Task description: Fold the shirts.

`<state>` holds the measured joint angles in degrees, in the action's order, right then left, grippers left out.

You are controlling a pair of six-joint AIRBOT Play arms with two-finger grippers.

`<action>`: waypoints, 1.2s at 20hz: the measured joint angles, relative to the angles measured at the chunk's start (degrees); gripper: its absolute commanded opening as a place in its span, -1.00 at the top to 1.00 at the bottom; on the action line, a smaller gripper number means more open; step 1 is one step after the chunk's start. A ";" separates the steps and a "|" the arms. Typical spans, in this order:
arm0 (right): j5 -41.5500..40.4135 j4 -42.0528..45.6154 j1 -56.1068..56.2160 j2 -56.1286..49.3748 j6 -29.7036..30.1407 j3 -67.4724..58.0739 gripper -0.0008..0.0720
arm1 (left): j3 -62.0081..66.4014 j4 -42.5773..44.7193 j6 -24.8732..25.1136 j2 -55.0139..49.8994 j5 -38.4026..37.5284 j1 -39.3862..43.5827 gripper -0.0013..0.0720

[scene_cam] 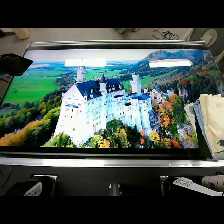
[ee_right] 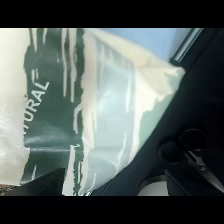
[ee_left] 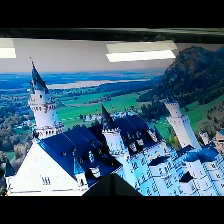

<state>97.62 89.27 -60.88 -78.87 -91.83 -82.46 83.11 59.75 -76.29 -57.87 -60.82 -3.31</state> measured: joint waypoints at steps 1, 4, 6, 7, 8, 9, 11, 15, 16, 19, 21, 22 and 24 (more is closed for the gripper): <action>-0.17 0.42 0.22 0.00 0.35 -2.10 -0.86 | 0.28 0.04 0.02 -0.20 0.17 0.00 0.90; -5.07 -0.66 5.09 0.04 1.95 -13.46 -0.84 | 3.85 4.85 -0.61 -3.10 0.26 1.20 0.90; -9.46 -3.19 13.66 0.11 2.80 -20.83 -0.84 | 7.69 14.40 -4.33 -7.67 -1.53 3.43 0.85; -10.91 -3.76 19.32 -0.02 2.75 -23.21 -0.85 | 9.60 20.39 -6.78 -10.71 -3.41 4.87 0.11; -11.82 -3.80 25.55 -0.42 2.54 -24.79 -0.86 | 10.91 25.53 -9.14 -13.79 -6.38 6.16 -0.93; -11.50 -3.23 32.50 -1.36 1.57 -25.90 -0.86 | 11.58 28.76 -11.15 -16.55 -9.73 7.17 -1.00; -8.11 -1.84 43.52 -4.35 -0.83 -27.08 -0.87 | 10.54 31.69 -13.77 -20.52 -17.38 8.70 -0.84; -1.07 -4.04 56.30 -10.95 -4.74 -27.96 -0.87 | 1.01 31.80 -17.49 -18.51 -18.12 9.75 -0.66; -0.83 -3.96 58.10 -11.98 -5.81 -28.09 -0.86 | -0.52 31.80 -18.34 -17.77 -16.85 9.79 -0.66; -0.59 -4.09 61.16 -13.44 -7.98 -28.24 -0.85 | -2.67 31.82 -19.65 -16.70 -14.27 9.99 -0.66; -0.22 -3.98 61.96 -13.90 -8.74 -28.30 -0.85 | -3.30 31.82 -20.02 -16.41 -13.33 10.01 -0.66; 0.11 -3.76 62.20 -14.03 -8.98 -28.30 -0.85 | -3.52 31.85 -20.20 -16.31 -13.11 10.03 -0.66; 0.46 -3.98 62.64 -14.19 -9.31 -28.30 -0.85 | -3.74 31.89 -20.39 -16.17 -12.66 10.03 -0.66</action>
<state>98.08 85.30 1.76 -93.06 -101.14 -110.76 79.37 91.64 -96.68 -74.04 -73.47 6.72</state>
